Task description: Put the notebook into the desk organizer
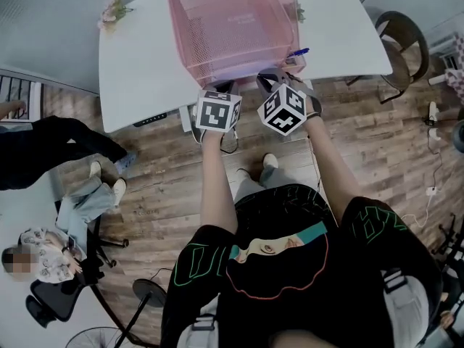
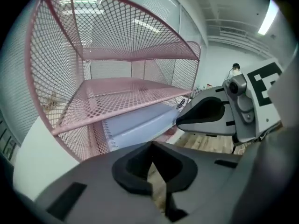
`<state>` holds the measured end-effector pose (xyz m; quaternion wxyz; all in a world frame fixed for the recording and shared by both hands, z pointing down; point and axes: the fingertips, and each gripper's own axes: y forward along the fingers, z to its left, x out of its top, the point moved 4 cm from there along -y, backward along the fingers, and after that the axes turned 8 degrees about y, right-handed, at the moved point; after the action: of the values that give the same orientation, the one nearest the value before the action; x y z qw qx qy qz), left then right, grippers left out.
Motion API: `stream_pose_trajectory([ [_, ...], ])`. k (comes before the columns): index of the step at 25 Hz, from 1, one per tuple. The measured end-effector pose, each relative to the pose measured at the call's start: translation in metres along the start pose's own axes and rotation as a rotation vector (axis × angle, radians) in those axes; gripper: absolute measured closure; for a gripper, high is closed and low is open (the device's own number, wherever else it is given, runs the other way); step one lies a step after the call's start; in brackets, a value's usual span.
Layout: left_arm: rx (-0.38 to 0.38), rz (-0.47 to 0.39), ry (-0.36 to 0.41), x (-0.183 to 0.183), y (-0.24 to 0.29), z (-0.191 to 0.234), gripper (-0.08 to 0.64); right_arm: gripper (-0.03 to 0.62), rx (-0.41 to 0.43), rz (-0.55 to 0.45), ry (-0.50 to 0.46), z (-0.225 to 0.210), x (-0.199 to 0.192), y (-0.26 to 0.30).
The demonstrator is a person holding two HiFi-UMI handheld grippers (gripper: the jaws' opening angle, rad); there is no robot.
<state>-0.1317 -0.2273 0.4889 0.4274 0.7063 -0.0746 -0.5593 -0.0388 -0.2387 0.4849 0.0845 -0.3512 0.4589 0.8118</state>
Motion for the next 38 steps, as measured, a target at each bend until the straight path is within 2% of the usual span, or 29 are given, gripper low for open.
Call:
stream_pose_trajectory([
  [7, 0.055, -0.099, -0.034, 0.013, -0.030, 0.000, 0.562, 0.583, 0.001, -0.102, 0.054, 0.000, 0.021, -0.025],
  [11, 0.086, -0.202, -0.082, 0.023, -0.061, -0.001, 0.562, 0.589, -0.005, -0.163, 0.103, -0.003, 0.036, -0.051],
  [15, 0.123, -0.308, -0.053, 0.042, -0.091, -0.001, 0.561, 0.589, -0.019, -0.242, 0.157, -0.013, 0.056, -0.078],
  [18, 0.148, -0.387, -0.023, 0.058, -0.112, -0.004, 0.561, 0.589, -0.024, -0.335, 0.229, -0.022, 0.068, -0.098],
  [22, 0.185, -0.504, -0.024, 0.073, -0.144, -0.007, 0.562, 0.589, -0.052, -0.465, 0.347, -0.037, 0.079, -0.129],
  [27, 0.321, -0.633, 0.011, 0.090, -0.182, -0.002, 0.562, 0.589, -0.120, -0.575, 0.483, -0.059, 0.088, -0.159],
  [32, 0.432, -0.755, -0.016, 0.091, -0.205, 0.000, 0.563, 0.589, -0.154, -0.615, 0.511, -0.059, 0.089, -0.177],
  [38, 0.411, -0.793, -0.062, 0.091, -0.204, 0.000, 0.561, 0.589, -0.189, -0.634, 0.520, -0.064, 0.087, -0.180],
])
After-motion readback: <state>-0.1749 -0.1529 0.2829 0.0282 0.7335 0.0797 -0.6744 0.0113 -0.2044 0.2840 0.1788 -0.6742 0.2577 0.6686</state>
